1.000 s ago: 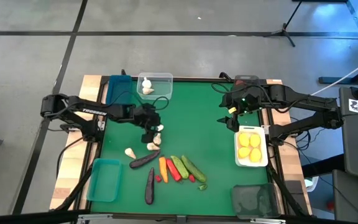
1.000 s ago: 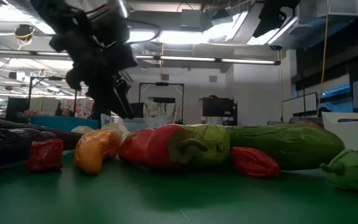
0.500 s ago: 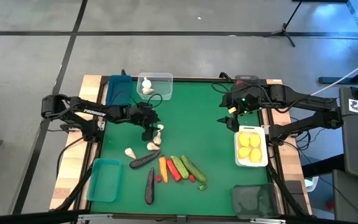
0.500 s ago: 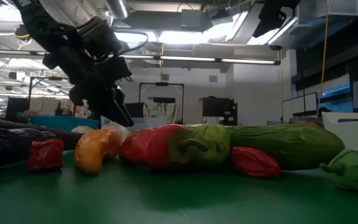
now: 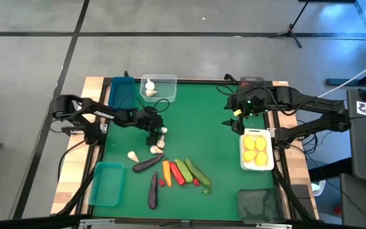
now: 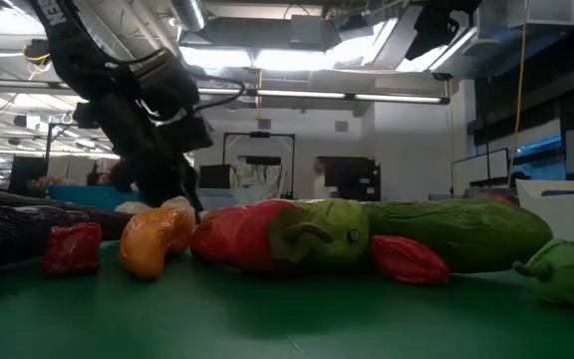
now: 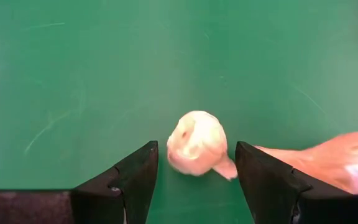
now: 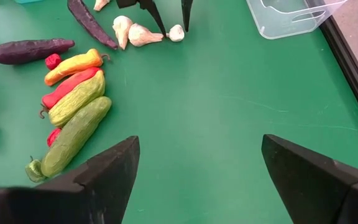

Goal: Sort produce into baskets
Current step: Put the white garlic into the transparent bin

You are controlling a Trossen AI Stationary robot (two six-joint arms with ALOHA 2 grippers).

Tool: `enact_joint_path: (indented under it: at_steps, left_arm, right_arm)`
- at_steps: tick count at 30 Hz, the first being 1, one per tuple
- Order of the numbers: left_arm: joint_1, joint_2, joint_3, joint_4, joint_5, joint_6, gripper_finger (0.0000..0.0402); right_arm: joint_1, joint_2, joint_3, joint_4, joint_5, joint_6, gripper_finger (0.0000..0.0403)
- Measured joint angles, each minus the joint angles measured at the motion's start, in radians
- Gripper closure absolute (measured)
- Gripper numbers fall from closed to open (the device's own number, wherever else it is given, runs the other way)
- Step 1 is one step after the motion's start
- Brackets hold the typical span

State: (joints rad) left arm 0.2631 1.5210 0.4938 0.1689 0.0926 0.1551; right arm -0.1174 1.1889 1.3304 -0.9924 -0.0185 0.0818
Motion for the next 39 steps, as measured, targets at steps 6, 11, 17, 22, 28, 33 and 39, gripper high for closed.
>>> enact_joint_path:
  at_steps: [6, 11, 17, 22, 28, 33, 39]
  left_arm:
    - [-0.001, 0.025, 0.001, 0.056, 0.001, -0.002, 0.0192]
    - [-0.001, 0.027, 0.001, 0.032, 0.001, -0.016, 0.0192]
    - [-0.001, 0.027, 0.001, 0.006, 0.000, -0.035, 0.0212]
    - [-0.002, 0.027, 0.001, 0.005, -0.019, -0.045, 0.0251]
    - [-0.002, 0.026, 0.001, 0.007, -0.023, -0.064, 0.0277]
    - [-0.001, 0.026, 0.001, 0.030, -0.034, -0.098, 0.0281]
    - [-0.002, 0.025, 0.001, 0.059, -0.059, -0.136, 0.0281]
  right_arm:
    - [0.000, 0.000, 0.000, -0.002, 0.000, 0.000, 0.0068]
    - [0.000, 0.000, 0.000, -0.002, 0.000, 0.000, 0.0068]
    - [0.000, 0.000, 0.000, -0.002, 0.000, 0.000, 0.0068]
    - [0.000, 0.000, 0.000, -0.003, 0.000, 0.000, 0.0068]
    - [0.000, 0.000, 0.000, -0.003, 0.000, 0.000, 0.0068]
    - [0.000, 0.000, 0.000, -0.003, 0.000, 0.000, 0.0068]
    - [0.000, 0.000, 0.000, -0.003, 0.000, 0.000, 0.0068]
